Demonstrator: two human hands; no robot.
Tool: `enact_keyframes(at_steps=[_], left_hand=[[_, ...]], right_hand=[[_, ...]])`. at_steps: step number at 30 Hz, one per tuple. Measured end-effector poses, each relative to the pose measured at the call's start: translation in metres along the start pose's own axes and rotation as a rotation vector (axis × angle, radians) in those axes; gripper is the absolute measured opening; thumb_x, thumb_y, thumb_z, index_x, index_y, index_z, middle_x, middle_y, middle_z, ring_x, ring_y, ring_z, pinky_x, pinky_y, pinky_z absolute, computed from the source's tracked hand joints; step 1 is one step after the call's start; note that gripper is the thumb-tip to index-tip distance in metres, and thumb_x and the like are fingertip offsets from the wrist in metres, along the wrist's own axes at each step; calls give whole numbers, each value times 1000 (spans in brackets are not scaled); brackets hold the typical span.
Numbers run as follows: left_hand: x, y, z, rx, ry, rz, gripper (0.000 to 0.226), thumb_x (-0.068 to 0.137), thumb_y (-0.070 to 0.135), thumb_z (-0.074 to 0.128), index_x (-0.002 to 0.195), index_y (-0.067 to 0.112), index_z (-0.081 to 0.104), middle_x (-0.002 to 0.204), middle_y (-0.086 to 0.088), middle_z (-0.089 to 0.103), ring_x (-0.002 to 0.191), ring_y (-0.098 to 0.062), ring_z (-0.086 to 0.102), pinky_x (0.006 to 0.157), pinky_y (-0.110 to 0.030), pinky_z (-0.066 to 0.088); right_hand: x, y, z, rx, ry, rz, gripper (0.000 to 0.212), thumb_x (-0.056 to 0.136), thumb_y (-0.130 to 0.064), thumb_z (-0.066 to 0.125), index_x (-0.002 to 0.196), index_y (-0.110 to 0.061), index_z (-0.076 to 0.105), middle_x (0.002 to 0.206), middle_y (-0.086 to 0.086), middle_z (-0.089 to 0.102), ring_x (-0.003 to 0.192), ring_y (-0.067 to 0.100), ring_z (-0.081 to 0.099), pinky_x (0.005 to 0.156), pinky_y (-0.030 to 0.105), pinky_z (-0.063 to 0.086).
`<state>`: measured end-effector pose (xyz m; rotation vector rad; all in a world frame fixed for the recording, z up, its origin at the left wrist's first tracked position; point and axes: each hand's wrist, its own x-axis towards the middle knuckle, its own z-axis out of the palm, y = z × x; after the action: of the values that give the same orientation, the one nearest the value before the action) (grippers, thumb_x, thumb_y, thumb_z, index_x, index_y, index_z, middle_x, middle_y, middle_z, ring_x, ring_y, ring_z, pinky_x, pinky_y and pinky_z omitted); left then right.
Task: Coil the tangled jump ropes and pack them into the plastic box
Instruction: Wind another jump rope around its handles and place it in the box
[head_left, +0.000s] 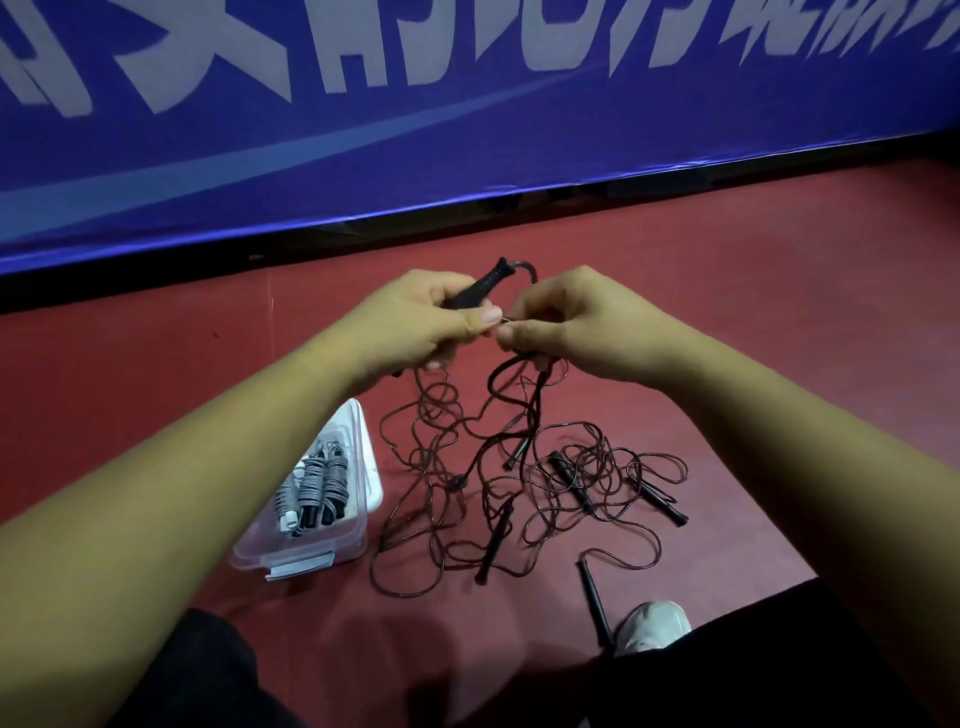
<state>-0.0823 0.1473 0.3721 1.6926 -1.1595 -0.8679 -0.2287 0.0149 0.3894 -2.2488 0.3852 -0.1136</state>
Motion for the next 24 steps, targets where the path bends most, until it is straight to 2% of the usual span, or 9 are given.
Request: enact_keyframes(at_steps=[3, 5, 7, 10, 14, 17, 20, 22, 24], left_hand=[[4, 0, -6, -53, 162, -15, 15, 94, 14, 63, 81, 10, 58, 54, 0, 38, 39, -9, 30, 38, -15, 23], [7, -1, -22, -186, 322, -27, 19, 95, 11, 60, 77, 13, 54, 54, 3, 37, 38, -6, 27, 35, -16, 21], [6, -3, -54, -377, 488, -50, 21, 97, 11, 54, 77, 16, 49, 51, 7, 33, 35, -3, 24, 32, -17, 16], [1, -16, -91, -341, 587, -92, 24, 99, 17, 52, 75, 17, 48, 43, 11, 32, 32, -2, 23, 34, -14, 11], [7, -42, -87, -31, 553, -261, 19, 97, 19, 57, 79, 16, 58, 61, 2, 54, 30, -5, 40, 39, -19, 22], [11, -43, -76, 234, 447, -345, 7, 97, 18, 59, 96, 13, 62, 78, -6, 61, 37, -9, 60, 32, -15, 28], [10, -31, -55, 200, 377, -236, 16, 97, 14, 60, 111, 9, 66, 83, -5, 63, 40, -10, 63, 35, -10, 32], [5, -18, -39, 137, 292, -148, 18, 97, 14, 61, 113, 13, 67, 73, -3, 65, 47, -16, 64, 37, -14, 29], [0, -8, -27, 55, 151, -100, 21, 97, 18, 60, 117, 17, 68, 63, -5, 66, 52, -20, 63, 40, -20, 22]], right_hand=[[6, 13, 0, -28, -22, 68, 17, 94, -27, 67, 80, -18, 70, 70, -3, 69, 60, 0, 59, 60, 13, 44], [7, 31, -1, -117, -63, 153, 17, 93, -26, 68, 84, -13, 73, 73, 0, 71, 64, 6, 60, 67, 22, 48], [3, 58, -6, -230, -194, 281, 13, 93, -22, 68, 85, -13, 73, 79, 4, 72, 69, 12, 63, 72, 32, 51], [-12, 84, -17, -234, -234, 403, 12, 91, -23, 70, 81, -18, 73, 76, 0, 72, 70, 11, 62, 72, 28, 46], [-15, 74, -20, -164, -122, 315, 20, 93, -30, 67, 75, -23, 72, 68, -7, 71, 59, -4, 62, 56, 6, 40], [-9, 57, -12, -160, -53, 190, 20, 93, -33, 67, 78, -22, 74, 68, -4, 73, 60, 0, 66, 55, 6, 42], [-1, 41, -6, -153, 21, 110, 22, 93, -35, 67, 78, -21, 75, 66, -2, 72, 59, 4, 66, 55, 14, 48], [1, 31, -3, -133, 40, 61, 22, 92, -36, 69, 82, -19, 78, 69, -2, 74, 62, 6, 69, 58, 17, 52], [3, 22, 0, -131, 18, 13, 20, 91, -33, 71, 82, -17, 79, 69, -4, 74, 58, 2, 66, 55, 14, 47]])
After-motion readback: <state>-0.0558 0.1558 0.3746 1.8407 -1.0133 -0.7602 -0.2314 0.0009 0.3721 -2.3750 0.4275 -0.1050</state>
